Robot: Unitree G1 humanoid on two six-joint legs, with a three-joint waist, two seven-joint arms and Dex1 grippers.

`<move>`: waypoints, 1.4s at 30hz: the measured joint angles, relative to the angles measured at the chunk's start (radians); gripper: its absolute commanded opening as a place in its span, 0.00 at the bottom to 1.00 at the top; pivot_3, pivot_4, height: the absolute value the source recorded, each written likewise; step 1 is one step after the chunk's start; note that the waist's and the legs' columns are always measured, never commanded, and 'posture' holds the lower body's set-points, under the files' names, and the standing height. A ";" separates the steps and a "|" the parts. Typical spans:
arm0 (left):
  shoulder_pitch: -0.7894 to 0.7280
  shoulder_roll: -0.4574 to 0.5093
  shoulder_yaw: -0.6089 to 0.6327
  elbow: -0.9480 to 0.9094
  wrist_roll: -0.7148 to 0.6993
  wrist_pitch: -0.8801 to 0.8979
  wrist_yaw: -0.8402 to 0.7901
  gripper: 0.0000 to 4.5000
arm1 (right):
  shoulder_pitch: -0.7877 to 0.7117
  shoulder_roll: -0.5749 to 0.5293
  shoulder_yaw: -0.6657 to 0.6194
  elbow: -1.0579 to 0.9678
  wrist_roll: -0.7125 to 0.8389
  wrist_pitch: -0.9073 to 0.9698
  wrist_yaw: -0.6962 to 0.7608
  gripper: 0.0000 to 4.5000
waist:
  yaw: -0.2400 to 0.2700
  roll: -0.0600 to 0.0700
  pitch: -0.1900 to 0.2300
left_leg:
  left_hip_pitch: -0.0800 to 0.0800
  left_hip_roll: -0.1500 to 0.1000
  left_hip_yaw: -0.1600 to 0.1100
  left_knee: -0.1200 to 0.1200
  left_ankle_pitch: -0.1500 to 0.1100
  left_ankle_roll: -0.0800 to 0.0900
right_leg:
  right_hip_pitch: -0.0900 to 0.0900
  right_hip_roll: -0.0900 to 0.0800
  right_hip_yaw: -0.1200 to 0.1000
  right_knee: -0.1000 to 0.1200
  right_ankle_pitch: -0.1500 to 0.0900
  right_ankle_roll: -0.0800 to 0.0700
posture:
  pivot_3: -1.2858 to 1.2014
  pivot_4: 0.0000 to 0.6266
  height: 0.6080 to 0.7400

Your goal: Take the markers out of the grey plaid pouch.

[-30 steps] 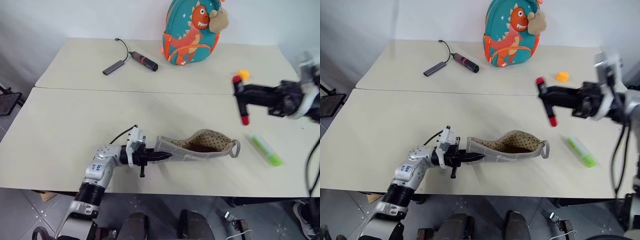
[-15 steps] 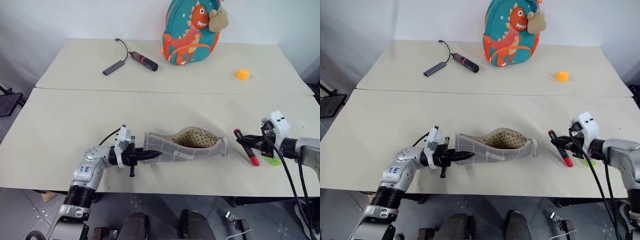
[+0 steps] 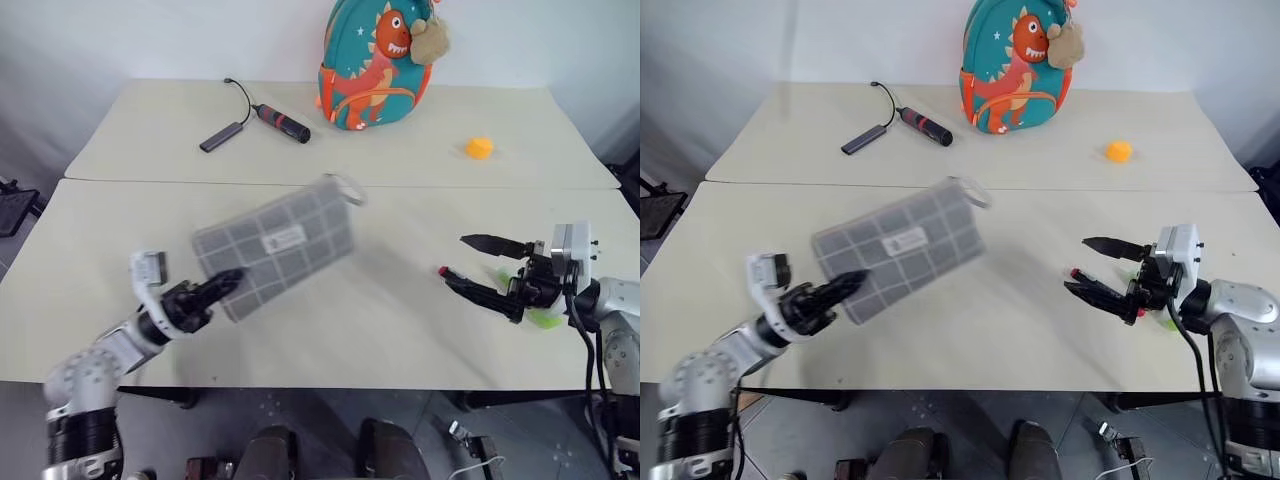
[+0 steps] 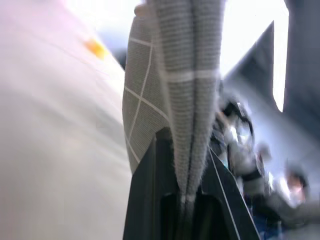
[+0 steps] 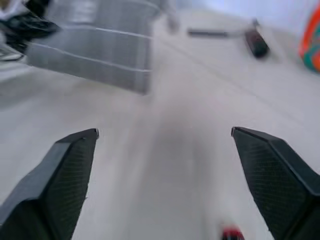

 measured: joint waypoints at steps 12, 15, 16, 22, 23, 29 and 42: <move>0.163 -0.025 0.261 0.101 -0.439 0.030 0.569 0.00 | 0.096 0.076 -0.031 0.020 0.003 -0.300 0.154 1.00 | 0.012 0.001 0.001 | 0.013 -0.002 0.001 -0.005 -0.003 -0.001 | 0.011 -0.001 0.002 -0.003 -0.001 -0.001 | 0.52 0.24 1.00; 0.158 -0.026 0.256 0.110 -0.427 -0.007 0.609 0.12 | 0.078 0.061 -0.030 0.096 -0.029 -0.363 0.178 1.00 | 0.012 0.001 0.001 | 0.013 -0.002 0.001 -0.005 -0.003 -0.001 | 0.010 -0.001 0.002 -0.003 -0.001 -0.001 | 0.52 0.24 1.00; 0.154 -0.025 0.251 0.108 -0.406 -0.024 0.615 0.17 | 0.072 0.061 -0.029 0.109 -0.031 -0.373 0.180 1.00 | 0.011 0.001 0.001 | 0.013 -0.002 0.002 -0.005 -0.003 -0.001 | 0.010 -0.001 0.002 -0.003 -0.001 -0.001 | 0.52 0.24 1.00; 0.167 0.030 0.195 0.071 -0.163 -0.139 0.595 0.58 | 0.052 0.061 -0.007 0.120 -0.043 -0.381 0.178 1.00 | 0.007 0.002 0.001 | 0.013 -0.003 0.003 -0.006 -0.003 -0.002 | 0.010 0.001 0.002 -0.004 -0.001 -0.002 | 0.52 0.24 1.00; 0.172 0.053 0.191 0.067 -0.133 -0.147 0.578 0.64 | 0.053 0.061 0.002 0.116 -0.043 -0.381 0.178 1.00 | 0.005 0.002 0.001 | 0.013 -0.003 0.003 -0.006 -0.003 -0.002 | 0.010 0.001 0.002 -0.004 -0.001 -0.002 | 0.52 0.24 1.00; 0.306 0.269 0.193 0.056 0.143 -0.282 0.381 0.96 | 0.060 0.049 0.023 0.118 -0.044 -0.374 0.179 1.00 | -0.009 0.002 0.001 | 0.014 -0.002 0.006 -0.009 -0.004 -0.003 | 0.008 0.003 0.004 -0.005 -0.002 -0.003 | 0.52 0.24 1.00; 0.481 0.370 0.146 -0.083 0.678 -1.044 -0.244 0.96 | 0.041 -0.025 0.036 0.156 -0.043 -0.318 0.216 1.00 | 0.008 0.004 0.003 | 0.011 0.002 0.016 -0.015 -0.005 -0.003 | -0.003 0.001 0.007 -0.004 -0.003 -0.006 | 0.52 0.24 1.00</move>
